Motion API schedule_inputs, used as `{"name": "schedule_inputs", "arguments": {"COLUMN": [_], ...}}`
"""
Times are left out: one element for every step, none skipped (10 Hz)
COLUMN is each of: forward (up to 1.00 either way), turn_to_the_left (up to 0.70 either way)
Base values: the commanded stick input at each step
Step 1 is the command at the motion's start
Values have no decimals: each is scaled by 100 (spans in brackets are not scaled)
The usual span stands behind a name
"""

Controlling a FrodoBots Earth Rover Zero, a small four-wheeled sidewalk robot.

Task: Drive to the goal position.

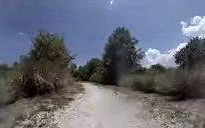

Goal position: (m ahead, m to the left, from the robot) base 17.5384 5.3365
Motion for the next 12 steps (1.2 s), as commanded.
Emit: {"name": "schedule_inputs", "arguments": {"forward": [85,85,85,85,85,85,85,85,85,85,85,85], "turn_to_the_left": [-1,-1,-1,-1,-1,-1,-1,-1,-1,-1,-1,-1]}}
